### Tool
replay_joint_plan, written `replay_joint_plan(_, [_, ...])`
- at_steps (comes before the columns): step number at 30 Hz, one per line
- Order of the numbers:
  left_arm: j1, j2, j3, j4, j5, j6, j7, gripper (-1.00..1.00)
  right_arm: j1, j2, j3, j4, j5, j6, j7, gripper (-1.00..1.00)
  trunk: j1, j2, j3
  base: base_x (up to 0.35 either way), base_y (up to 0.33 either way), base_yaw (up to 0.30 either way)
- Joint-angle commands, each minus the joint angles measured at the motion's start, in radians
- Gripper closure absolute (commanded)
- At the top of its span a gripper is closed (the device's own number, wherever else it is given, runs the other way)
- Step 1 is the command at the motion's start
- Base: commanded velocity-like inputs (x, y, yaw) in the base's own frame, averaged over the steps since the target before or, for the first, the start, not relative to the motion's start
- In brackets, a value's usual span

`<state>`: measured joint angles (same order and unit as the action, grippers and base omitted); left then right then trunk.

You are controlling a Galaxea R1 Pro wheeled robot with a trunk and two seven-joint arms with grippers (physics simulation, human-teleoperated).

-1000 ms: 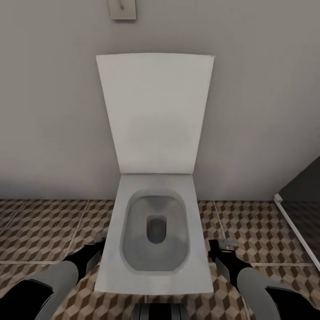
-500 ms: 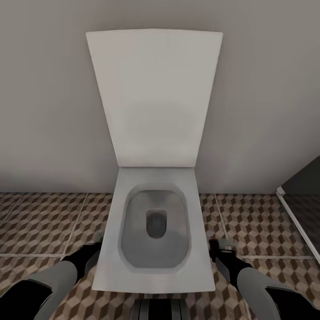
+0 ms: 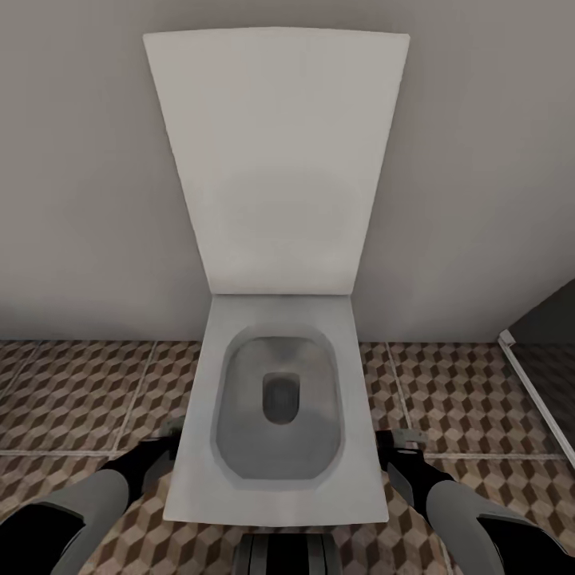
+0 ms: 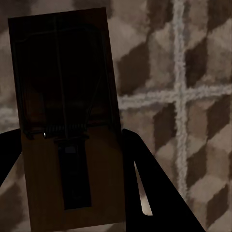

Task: Take the four mousetraps from the cabinet in the bathroom and place them on the bathroom floor. Make sure all four end up on the same floor surface, and ensure that at least two of them are either under or directly next to the same bathroom sink.

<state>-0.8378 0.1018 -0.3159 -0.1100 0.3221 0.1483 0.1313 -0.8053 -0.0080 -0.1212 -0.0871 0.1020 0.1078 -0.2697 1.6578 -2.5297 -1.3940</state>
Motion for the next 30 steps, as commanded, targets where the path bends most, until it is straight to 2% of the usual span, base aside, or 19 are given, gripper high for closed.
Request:
replay_joint_plan(1, [0.0, 0.003, -0.009, -0.002, 0.008, 0.006, 0.008, 1.0, 0.0, 0.0, -0.008, -0.002, 0.007, 0.006, -0.002, 1.0, 0.0, 0.0, -0.001, 0.0, 0.0, 0.0])
replay_joint_plan(7, [0.0, 0.012, -0.009, 0.003, 0.008, 0.005, 0.008, 1.0, 0.0, -0.001, -0.008, -0.002, 0.007, 0.006, -0.002, 1.0, 0.0, 0.0, -0.001, 0.0, 0.0, 0.0])
replay_joint_plan(26, [0.0, 0.019, -0.009, 0.004, 0.008, 0.005, 0.008, 1.0, 0.0, -0.013, -0.008, -0.002, 0.007, 0.006, 0.0, 1.0, 0.008, -0.005, -0.074, 0.0, 0.0, 0.0])
replay_joint_plan(30, [0.0, 0.019, -0.009, 0.004, 0.007, 0.005, 0.008, 1.0, 0.0, -0.013, -0.008, -0.002, 0.007, 0.006, 0.0, 1.0, 0.008, -0.005, -0.074, 0.0, 0.0, 0.0])
